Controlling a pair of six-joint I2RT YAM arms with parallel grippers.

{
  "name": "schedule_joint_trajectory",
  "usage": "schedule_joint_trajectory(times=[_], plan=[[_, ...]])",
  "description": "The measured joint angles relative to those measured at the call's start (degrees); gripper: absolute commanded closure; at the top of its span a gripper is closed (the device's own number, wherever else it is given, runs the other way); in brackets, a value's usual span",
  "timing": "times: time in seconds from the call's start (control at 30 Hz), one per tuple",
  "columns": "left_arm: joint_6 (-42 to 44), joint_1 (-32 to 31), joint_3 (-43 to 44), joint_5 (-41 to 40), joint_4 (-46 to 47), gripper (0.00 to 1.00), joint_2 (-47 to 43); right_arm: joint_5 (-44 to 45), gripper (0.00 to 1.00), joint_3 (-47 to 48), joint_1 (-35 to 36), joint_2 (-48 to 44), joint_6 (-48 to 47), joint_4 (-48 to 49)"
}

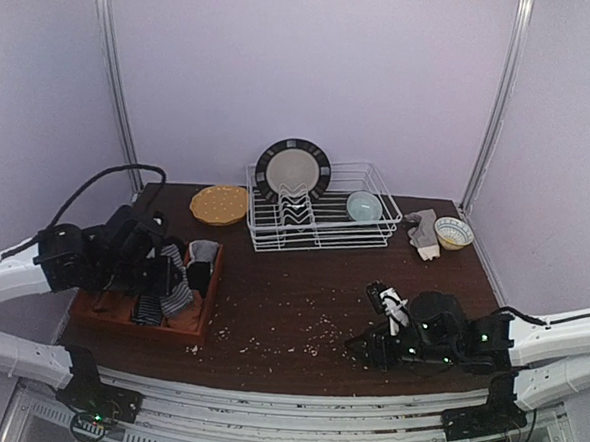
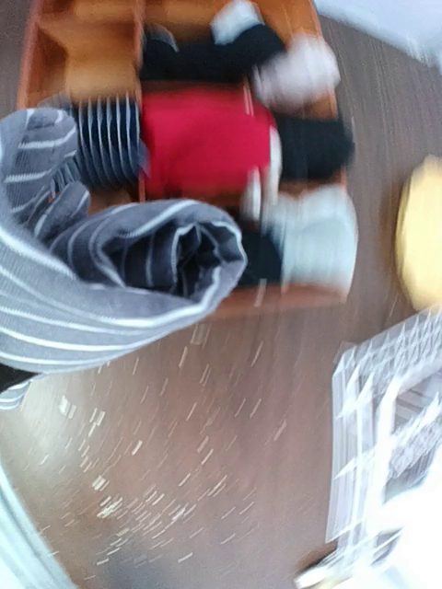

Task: Roll the underwear
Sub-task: Pick up the underwear from the center of the board, then adjust the storage box at the corner of the board.

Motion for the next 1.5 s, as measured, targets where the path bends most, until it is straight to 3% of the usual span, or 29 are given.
schedule_joint_trajectory(times=[0.2, 0.47, 0.6, 0.83, 0.97, 1.13, 1.5], plan=[[5.38, 13.09, -1.05, -0.09, -6.10, 1.00, -11.45, -1.16, 0.49, -1.11, 0.00, 4.68, -0.70, 5.35], [16.96, 25.35, 6.56, 9.16, -12.79, 1.00, -7.93, -3.72, 0.46, -0.46, -0.11, 9.05, -0.22, 9.66], [18.21, 26.40, 8.02, 11.67, -13.14, 1.00, -7.21, -5.22, 0.44, 7.39, -0.13, 17.40, 1.64, 10.08], [17.20, 26.49, 7.28, 13.09, -10.45, 1.00, -7.39, -6.38, 0.33, 32.02, -0.07, 38.07, 6.51, 9.16], [15.96, 26.53, 5.97, 12.85, -10.43, 1.00, -9.97, -4.48, 0.22, 43.39, 0.87, 47.89, 8.59, 5.31], [15.28, 26.53, 5.97, 12.90, -10.80, 1.00, -15.39, -1.42, 0.20, 58.86, 3.45, 59.10, 8.98, -3.34], [13.35, 26.53, 0.79, 16.04, -10.97, 1.00, -21.09, 1.09, 0.19, 74.07, 5.90, 68.98, 9.29, -15.41]])
